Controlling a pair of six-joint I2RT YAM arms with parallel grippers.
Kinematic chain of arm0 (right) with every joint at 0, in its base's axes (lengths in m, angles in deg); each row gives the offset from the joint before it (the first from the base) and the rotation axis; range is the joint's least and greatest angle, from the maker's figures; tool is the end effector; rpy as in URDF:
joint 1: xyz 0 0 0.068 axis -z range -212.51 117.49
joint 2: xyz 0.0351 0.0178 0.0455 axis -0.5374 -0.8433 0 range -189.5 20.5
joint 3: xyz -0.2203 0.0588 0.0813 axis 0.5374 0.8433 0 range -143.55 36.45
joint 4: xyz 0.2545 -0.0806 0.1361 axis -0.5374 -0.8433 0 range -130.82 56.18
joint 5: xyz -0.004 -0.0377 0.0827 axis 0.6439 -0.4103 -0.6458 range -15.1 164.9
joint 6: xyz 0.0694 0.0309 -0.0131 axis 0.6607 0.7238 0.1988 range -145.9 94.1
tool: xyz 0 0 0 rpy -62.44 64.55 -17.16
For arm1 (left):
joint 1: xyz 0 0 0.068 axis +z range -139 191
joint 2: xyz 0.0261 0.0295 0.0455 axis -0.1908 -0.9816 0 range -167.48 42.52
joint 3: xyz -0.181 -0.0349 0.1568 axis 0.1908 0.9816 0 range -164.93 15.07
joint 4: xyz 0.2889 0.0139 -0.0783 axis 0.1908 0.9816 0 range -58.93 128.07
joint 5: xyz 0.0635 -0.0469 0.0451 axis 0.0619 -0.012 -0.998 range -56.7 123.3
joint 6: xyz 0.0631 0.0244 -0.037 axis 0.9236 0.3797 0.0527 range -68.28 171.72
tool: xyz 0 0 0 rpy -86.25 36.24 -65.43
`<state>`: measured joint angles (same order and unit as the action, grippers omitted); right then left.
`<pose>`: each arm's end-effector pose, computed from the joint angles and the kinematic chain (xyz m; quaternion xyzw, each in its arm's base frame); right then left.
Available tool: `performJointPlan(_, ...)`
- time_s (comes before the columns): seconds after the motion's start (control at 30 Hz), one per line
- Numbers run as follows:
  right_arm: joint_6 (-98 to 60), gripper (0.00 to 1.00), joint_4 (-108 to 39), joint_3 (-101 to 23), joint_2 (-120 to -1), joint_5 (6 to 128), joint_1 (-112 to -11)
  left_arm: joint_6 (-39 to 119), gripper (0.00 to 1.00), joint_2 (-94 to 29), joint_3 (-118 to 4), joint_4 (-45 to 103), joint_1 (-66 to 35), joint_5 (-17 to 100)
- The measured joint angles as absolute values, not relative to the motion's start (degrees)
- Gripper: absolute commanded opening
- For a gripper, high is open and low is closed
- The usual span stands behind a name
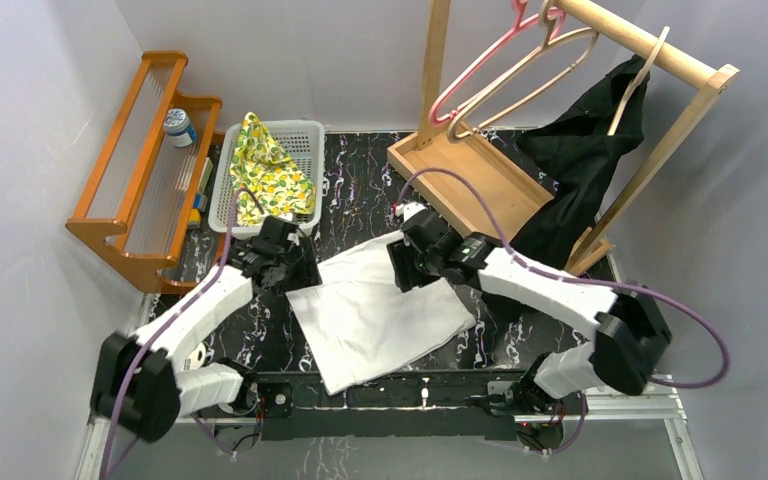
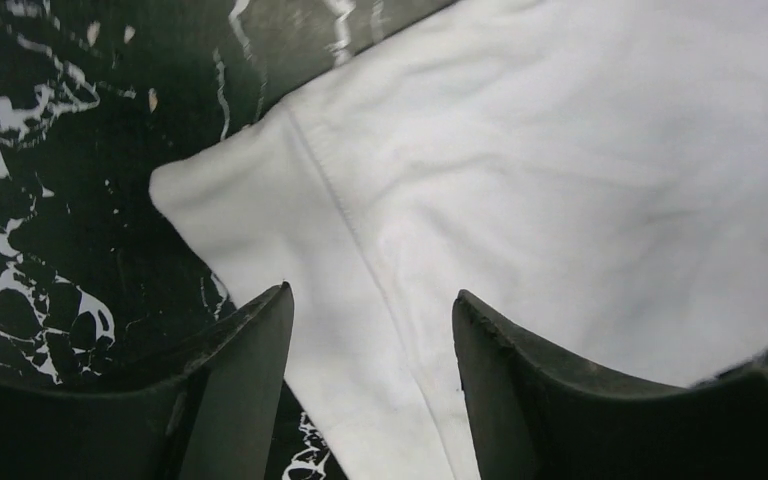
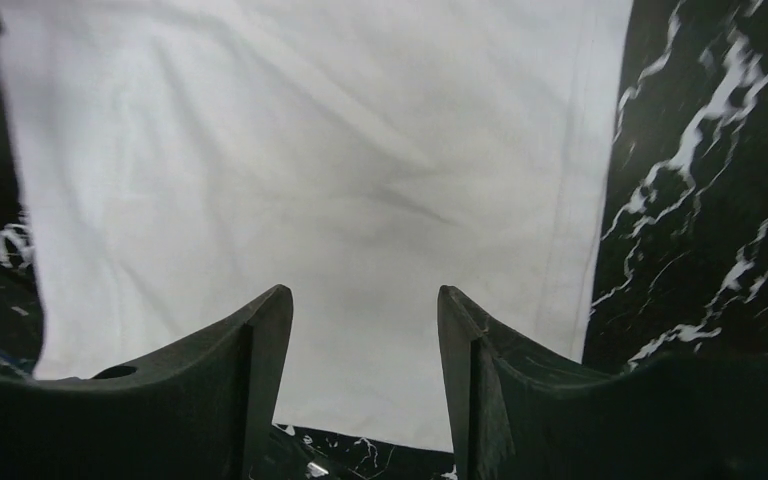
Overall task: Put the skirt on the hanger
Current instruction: Adjust the skirt at the center of the board.
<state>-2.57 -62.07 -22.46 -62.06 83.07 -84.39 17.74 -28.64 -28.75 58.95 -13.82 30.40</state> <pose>0.2304 0.2785 0.1747 -0.2099 0.9195 0.1454 0.2990 0.2788 -0.1253 0.1407 -0.0837 0.9503 -0.1256 0.2721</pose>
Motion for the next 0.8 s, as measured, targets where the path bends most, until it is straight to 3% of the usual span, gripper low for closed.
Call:
performJointPlan(0.1,-6.81,0.68,-61.46,-25.44,-56.43,83.18,-84.39,19.71,0.66,-20.26,-28.46,57.35,-13.82,32.67)
performJointPlan(0.23,-11.48,0.72,-61.15,-38.60,-54.57,85.10,-84.25,22.18,0.67,-14.78,-30.41,56.41,-13.82,34.44)
performJointPlan(0.43,-14.89,0.75,-65.15,-70.31,-62.26,88.16,-83.95,24.80,0.68,-18.12,-38.45,55.87,-13.82,35.32)
performJointPlan(0.6,-16.38,0.84,-65.52,-78.20,-61.04,93.06,-83.97,26.22,0.71,-18.95,-41.14,55.08,-13.82,35.69)
performJointPlan(0.8,-18.78,0.82,-68.48,-90.88,-66.41,107.33,-81.94,26.99,0.74,-20.33,-43.19,55.08,-13.80,35.73)
